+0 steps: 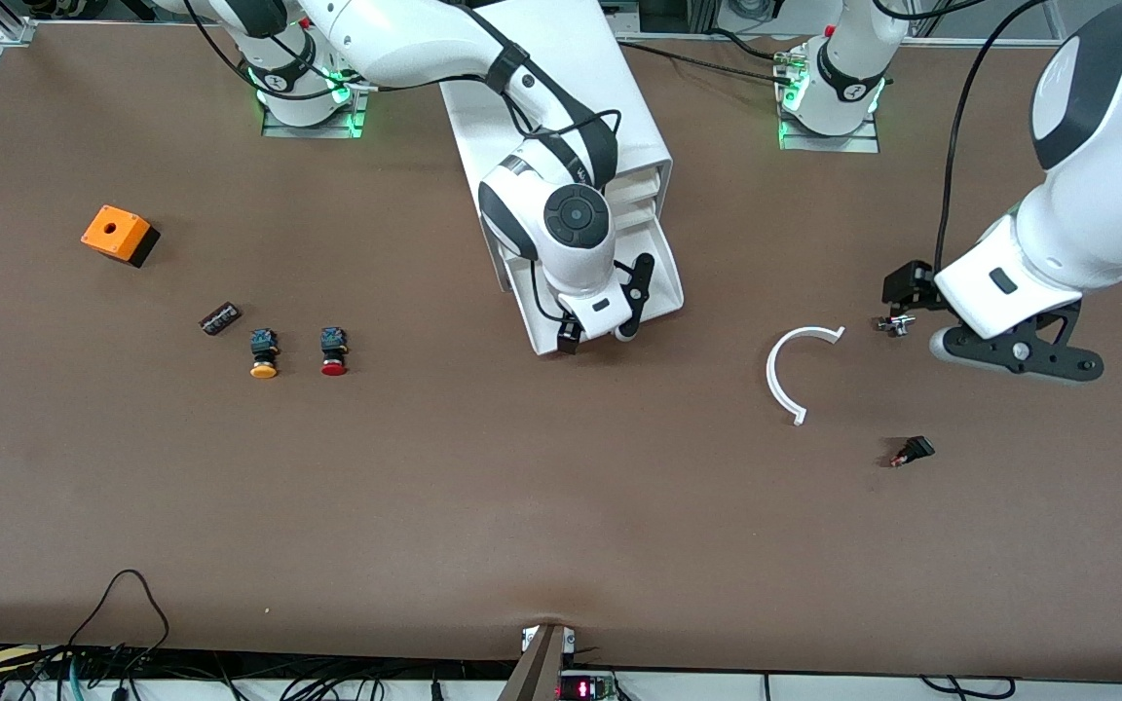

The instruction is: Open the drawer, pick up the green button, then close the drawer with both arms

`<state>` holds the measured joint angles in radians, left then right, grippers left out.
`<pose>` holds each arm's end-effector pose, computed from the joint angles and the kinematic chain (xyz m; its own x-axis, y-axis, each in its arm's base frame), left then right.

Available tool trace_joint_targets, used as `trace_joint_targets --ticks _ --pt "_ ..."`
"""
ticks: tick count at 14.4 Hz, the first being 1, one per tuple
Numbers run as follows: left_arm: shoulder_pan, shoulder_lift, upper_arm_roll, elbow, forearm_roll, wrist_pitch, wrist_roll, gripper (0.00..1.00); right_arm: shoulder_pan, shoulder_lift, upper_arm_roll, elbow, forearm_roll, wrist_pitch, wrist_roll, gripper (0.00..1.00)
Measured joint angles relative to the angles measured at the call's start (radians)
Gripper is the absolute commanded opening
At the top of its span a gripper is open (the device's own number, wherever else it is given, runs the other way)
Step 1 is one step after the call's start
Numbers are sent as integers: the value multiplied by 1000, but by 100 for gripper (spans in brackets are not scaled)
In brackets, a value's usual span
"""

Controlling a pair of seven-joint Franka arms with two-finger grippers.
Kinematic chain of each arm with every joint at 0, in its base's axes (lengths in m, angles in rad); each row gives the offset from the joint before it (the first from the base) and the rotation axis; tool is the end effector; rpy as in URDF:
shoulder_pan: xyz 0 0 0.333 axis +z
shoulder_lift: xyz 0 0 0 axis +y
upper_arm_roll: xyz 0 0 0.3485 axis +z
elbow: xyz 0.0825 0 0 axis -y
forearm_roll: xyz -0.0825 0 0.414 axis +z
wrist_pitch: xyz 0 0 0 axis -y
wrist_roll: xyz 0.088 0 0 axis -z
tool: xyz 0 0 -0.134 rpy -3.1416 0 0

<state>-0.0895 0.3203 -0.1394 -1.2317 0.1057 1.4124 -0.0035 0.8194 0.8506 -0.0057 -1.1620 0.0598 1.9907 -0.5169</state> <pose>0.6576 -0.1212 0.5850 0.9695 -0.2042 -0.1358 -0.2140 -0.9748 -0.0623 0.5523 0.5939 0.2626 0.2604 0.9655 0.0051 0.9642 -0.2597 -0.0543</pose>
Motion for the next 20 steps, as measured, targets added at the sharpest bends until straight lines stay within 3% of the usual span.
trace_joint_targets --ticks 5,9,11,20 --pt "8 -72 -2 -23 -4 -13 0 100 3 17 0 0 -1 22 0 100" --pt "57 -203 2 -278 -20 233 -7 100 3 26 0 0 -1 33 0 94" --pt "91 -232 5 -351 -60 282 -7 100 3 26 0 0 -1 33 0 88" --pt "117 -251 9 -366 -82 222 -7 100 3 32 0 0 -4 47 0 69"
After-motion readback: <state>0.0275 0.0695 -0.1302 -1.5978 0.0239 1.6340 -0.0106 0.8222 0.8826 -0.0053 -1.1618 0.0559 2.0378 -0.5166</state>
